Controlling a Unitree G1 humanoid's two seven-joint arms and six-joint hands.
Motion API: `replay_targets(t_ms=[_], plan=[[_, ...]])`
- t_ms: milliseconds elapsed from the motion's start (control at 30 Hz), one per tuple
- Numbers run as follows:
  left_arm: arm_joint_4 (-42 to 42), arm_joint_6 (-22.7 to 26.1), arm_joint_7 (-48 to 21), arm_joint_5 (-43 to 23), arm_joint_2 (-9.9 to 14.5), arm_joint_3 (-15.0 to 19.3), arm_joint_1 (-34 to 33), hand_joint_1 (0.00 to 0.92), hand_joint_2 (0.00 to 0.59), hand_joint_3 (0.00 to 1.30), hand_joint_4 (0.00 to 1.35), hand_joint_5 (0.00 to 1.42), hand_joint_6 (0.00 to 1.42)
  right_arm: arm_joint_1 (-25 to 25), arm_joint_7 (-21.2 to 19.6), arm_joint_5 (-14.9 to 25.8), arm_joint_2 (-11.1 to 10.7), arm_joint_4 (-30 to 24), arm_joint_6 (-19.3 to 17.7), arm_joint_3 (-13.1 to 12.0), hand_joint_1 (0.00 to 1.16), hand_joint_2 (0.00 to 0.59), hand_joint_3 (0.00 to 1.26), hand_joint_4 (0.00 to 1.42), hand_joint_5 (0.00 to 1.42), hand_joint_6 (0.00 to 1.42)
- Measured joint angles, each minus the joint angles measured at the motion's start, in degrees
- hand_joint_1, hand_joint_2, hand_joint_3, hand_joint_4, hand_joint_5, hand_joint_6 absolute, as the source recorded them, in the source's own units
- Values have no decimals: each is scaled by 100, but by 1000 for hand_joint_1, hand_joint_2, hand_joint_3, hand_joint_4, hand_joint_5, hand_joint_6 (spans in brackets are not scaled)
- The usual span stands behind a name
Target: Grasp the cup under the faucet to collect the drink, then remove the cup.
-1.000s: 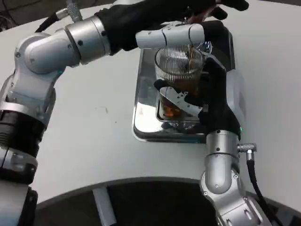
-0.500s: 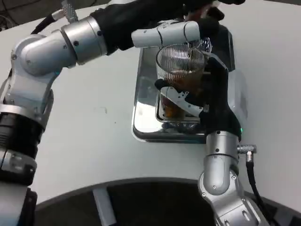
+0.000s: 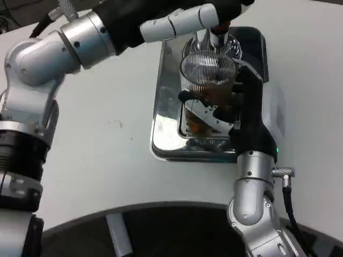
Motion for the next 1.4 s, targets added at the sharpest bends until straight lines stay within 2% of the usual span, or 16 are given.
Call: replay_targets(t_ms=[533,767,833,1067,1400], plan=[[-310,42,143,-298,-24,365,-48,0,120,169,135,233,216,107,2,-22,-3,-144,5,-15,902,208,556,627,767,651],[-784,175,218,-560,-14,567,-36,0,120,198,159,260,238,138,0,-22,-9,-200,5,-44,908,200,575,652,806,704],[-966,232,238,-607,18,631,-14,0,120,199,161,261,239,147,-1,-22,-11,-217,5,-65,951,193,577,637,815,725],[-1625,554,252,-836,143,835,377,0,125,210,191,272,264,212,-1,-20,-1,-342,47,-127,1018,165,606,662,843,795],[-2881,1226,269,-1193,470,1107,1599,0,125,219,211,287,275,344,8,-20,-21,-618,76,-158,1027,149,631,714,896,857]])
